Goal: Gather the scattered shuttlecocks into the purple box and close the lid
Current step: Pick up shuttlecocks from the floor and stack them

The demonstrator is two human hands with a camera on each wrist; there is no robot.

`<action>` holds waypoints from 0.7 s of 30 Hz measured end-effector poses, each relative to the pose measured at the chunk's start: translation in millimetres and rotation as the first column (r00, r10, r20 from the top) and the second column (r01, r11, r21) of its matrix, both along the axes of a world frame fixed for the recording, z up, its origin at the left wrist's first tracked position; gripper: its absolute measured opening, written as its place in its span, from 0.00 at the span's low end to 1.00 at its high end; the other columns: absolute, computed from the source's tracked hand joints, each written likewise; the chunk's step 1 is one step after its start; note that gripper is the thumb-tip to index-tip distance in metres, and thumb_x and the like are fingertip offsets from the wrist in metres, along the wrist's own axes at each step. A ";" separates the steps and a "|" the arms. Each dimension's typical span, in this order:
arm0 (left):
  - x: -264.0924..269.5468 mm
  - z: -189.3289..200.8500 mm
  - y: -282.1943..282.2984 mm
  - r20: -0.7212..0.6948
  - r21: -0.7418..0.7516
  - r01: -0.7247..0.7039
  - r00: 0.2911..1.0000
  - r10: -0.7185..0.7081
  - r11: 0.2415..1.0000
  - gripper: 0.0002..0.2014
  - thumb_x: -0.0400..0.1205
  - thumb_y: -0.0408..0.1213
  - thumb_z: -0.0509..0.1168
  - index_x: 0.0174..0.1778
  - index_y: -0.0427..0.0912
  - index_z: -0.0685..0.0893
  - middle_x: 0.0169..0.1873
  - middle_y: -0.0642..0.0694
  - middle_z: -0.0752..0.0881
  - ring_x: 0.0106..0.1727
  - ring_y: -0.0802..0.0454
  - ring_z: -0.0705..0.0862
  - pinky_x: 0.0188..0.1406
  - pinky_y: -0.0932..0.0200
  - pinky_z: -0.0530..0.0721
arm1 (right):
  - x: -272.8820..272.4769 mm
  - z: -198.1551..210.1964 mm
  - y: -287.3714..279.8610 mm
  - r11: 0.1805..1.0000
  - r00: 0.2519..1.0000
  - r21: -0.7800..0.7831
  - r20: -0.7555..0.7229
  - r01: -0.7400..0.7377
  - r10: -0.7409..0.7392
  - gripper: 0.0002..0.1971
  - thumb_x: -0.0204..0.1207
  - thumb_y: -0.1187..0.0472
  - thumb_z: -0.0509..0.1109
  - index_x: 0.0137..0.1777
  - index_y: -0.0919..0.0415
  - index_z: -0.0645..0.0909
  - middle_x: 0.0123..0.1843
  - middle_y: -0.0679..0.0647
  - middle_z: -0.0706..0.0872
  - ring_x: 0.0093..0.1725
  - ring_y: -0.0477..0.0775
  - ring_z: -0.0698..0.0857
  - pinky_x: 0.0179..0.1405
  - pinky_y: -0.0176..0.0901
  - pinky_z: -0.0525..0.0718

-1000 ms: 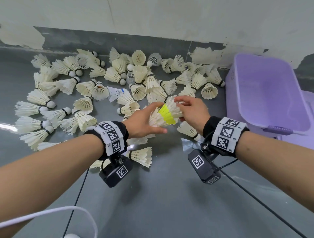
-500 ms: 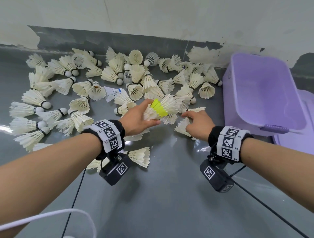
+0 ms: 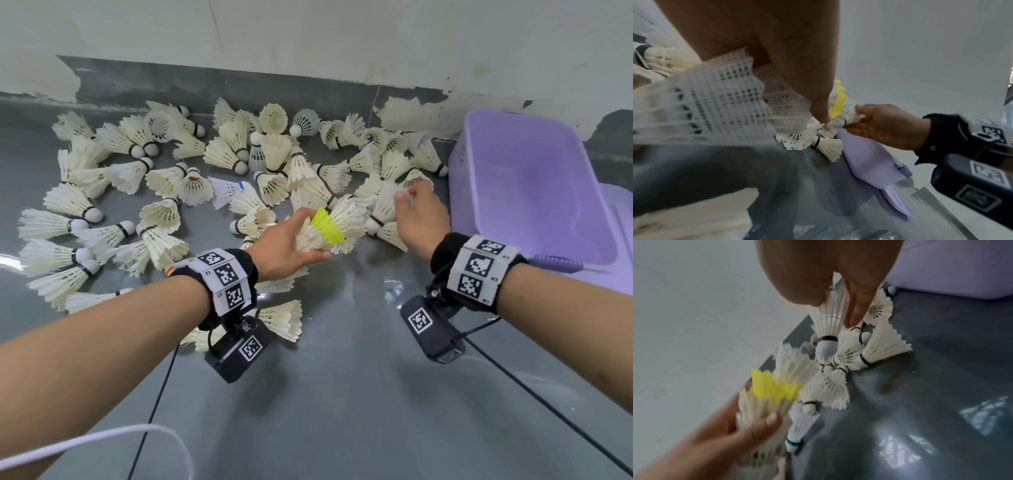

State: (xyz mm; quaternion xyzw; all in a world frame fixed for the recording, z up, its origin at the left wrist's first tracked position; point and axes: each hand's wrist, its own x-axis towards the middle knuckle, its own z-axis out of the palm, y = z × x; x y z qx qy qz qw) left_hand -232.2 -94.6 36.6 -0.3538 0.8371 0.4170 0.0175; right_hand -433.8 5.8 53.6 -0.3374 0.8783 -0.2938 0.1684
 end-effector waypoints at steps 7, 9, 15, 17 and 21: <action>-0.5 0.0 0.5 -0.011 -0.005 -0.019 1.000 0.019 1.000 0.38 0.77 0.53 0.71 0.79 0.49 0.61 0.74 0.43 0.74 0.70 0.43 0.75 0.61 0.61 0.69 | 13.9 -3.9 -9.1 0.988 0.969 -0.153 0.245 0.022 0.016 0.12 0.84 0.48 0.56 0.50 0.56 0.73 0.51 0.57 0.84 0.54 0.61 0.85 0.59 0.59 0.82; -2.2 0.3 1.1 -0.047 0.002 -0.040 0.998 0.040 0.999 0.37 0.76 0.52 0.72 0.77 0.50 0.63 0.66 0.46 0.78 0.64 0.45 0.78 0.56 0.62 0.70 | 23.3 -6.0 -10.6 0.988 0.957 -0.151 0.281 -0.024 0.066 0.11 0.83 0.49 0.58 0.46 0.55 0.74 0.46 0.55 0.83 0.51 0.60 0.84 0.60 0.64 0.82; 3.0 -4.2 -5.3 -0.073 0.074 -0.100 0.992 0.105 0.992 0.49 0.67 0.49 0.80 0.79 0.52 0.58 0.70 0.48 0.75 0.67 0.50 0.75 0.63 0.59 0.71 | 36.7 1.3 -12.7 0.968 0.908 -0.215 0.367 -0.129 0.202 0.14 0.84 0.51 0.58 0.38 0.54 0.74 0.38 0.48 0.80 0.47 0.54 0.81 0.60 0.63 0.79; 4.7 -7.6 -9.0 -0.080 0.155 -0.126 0.987 0.139 0.980 0.53 0.65 0.48 0.82 0.80 0.53 0.56 0.71 0.49 0.75 0.69 0.49 0.75 0.71 0.53 0.72 | 38.6 2.0 -13.2 0.952 0.894 -0.238 0.358 -0.191 0.268 0.14 0.83 0.47 0.57 0.40 0.52 0.75 0.43 0.53 0.83 0.53 0.60 0.83 0.61 0.64 0.78; 4.6 -10.9 -12.6 -0.150 0.326 -0.126 0.972 0.183 0.937 0.45 0.69 0.38 0.80 0.79 0.49 0.62 0.64 0.52 0.83 0.63 0.55 0.83 0.69 0.52 0.78 | 41.7 3.0 -16.6 0.924 0.857 -0.286 0.375 -0.255 0.353 0.18 0.85 0.46 0.53 0.73 0.37 0.70 0.73 0.45 0.77 0.71 0.52 0.77 0.74 0.58 0.73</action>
